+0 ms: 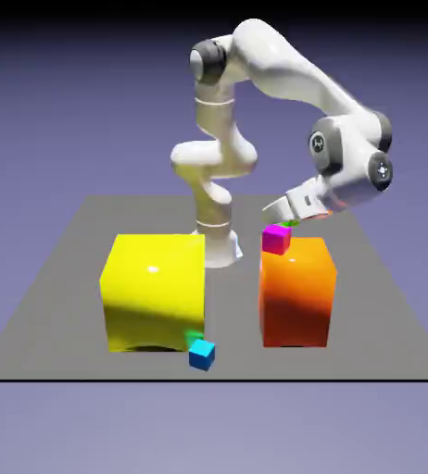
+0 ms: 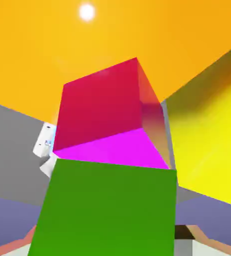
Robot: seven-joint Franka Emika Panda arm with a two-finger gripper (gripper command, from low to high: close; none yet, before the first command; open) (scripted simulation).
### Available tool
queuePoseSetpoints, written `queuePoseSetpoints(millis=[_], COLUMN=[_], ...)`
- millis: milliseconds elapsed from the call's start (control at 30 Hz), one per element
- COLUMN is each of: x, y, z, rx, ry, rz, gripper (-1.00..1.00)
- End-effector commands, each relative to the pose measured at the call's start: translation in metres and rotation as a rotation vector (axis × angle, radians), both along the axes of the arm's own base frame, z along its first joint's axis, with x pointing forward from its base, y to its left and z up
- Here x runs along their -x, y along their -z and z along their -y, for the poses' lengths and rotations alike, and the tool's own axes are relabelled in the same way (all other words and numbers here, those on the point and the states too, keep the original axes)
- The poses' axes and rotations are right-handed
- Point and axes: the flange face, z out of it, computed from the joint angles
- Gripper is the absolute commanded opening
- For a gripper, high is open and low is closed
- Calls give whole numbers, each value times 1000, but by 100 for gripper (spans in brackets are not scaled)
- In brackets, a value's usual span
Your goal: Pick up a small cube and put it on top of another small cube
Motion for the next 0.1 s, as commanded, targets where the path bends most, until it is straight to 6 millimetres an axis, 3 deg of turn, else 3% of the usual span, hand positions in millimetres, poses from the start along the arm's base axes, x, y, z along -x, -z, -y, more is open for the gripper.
queuePoseSetpoints(millis=[0, 33, 67], x=[2, 2, 2], y=[3, 3, 3], z=[2, 2, 2], rx=[1, 1, 1], ry=[-1, -1, -1], rz=[0, 0, 0], gripper=[-100, 100, 100])
